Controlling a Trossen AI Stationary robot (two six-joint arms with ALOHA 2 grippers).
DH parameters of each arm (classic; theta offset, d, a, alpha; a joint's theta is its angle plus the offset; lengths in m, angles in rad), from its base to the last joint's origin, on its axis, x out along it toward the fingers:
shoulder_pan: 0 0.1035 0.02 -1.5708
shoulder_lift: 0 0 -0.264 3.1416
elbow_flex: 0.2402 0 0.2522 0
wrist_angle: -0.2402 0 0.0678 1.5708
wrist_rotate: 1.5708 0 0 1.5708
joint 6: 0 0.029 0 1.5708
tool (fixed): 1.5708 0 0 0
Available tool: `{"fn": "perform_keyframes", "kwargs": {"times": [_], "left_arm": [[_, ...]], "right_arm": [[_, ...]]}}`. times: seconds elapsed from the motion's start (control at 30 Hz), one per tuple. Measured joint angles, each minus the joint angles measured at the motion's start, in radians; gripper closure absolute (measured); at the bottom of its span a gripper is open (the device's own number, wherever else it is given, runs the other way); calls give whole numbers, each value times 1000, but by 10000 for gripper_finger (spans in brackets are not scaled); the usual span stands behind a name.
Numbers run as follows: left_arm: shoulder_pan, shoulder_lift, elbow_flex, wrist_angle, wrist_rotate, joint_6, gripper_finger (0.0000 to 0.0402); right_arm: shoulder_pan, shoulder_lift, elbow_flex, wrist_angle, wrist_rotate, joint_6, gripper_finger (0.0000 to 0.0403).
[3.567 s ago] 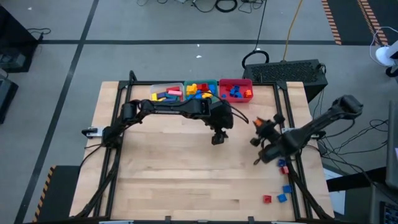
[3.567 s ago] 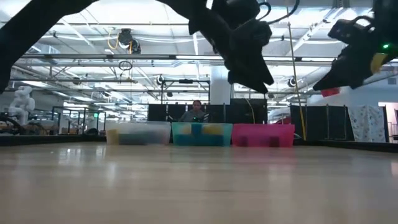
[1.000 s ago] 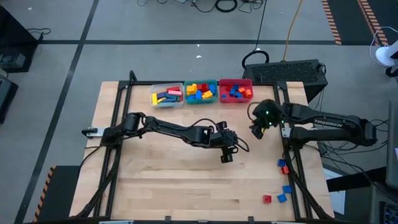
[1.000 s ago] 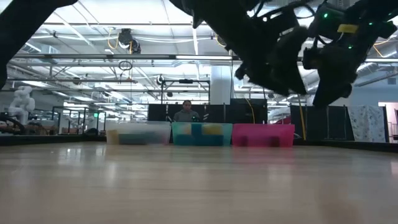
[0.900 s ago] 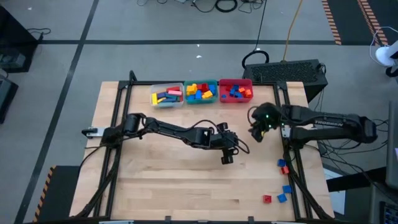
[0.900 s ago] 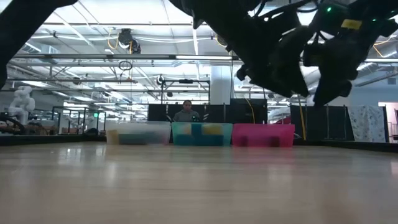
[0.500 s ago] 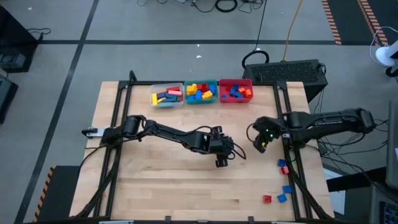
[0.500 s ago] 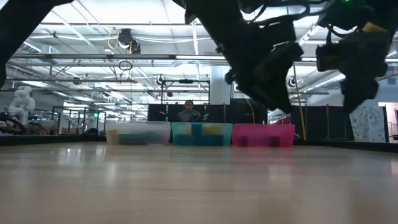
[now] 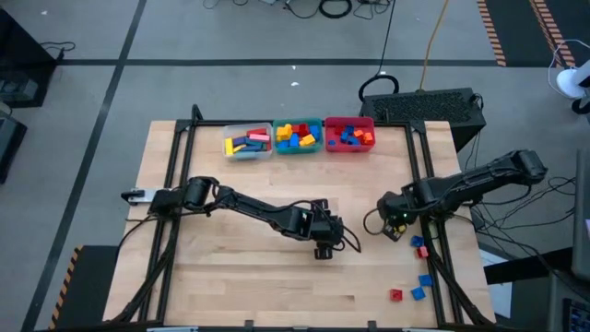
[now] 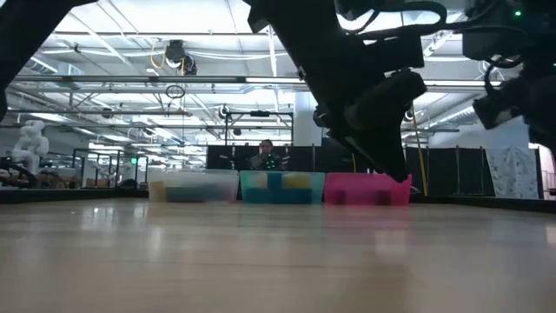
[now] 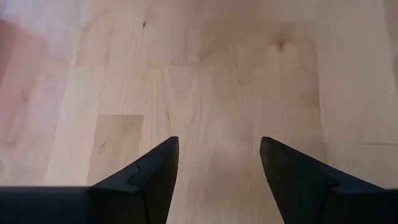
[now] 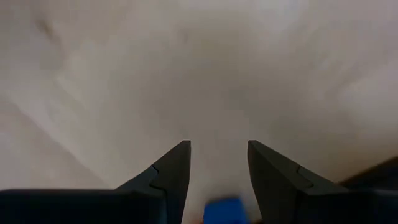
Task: Sort blocks by size
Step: Put the blue 4 stud game piece into the red bin
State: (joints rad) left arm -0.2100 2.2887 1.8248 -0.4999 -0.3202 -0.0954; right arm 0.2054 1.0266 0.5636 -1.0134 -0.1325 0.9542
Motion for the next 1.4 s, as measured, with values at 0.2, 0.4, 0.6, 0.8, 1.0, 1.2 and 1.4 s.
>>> {"fn": "perform_keyframes", "kwargs": {"times": [0.2,0.4,0.6,0.8,1.0,1.2,1.4], "left_arm": [[9,0,0,3,0,-1,173],[11,0,0,8,0,-1,173],[10,-1,0,31,2,-4,173],[10,-1,0,37,4,-4,173],[12,-1,0,39,5,-3,173],[13,-1,0,40,5,-1,173],[13,-2,0,-34,10,26,173]], "right_arm": [[107,109,0,-1,-112,26,259],[180,226,-1,-4,-183,-10,232],[208,326,-1,-12,-186,-28,172],[230,386,-1,-18,-231,-40,146],[249,412,-1,-19,-267,-48,172],[251,412,-1,-17,-263,-31,243],[250,412,0,-13,-255,6,290]]}}
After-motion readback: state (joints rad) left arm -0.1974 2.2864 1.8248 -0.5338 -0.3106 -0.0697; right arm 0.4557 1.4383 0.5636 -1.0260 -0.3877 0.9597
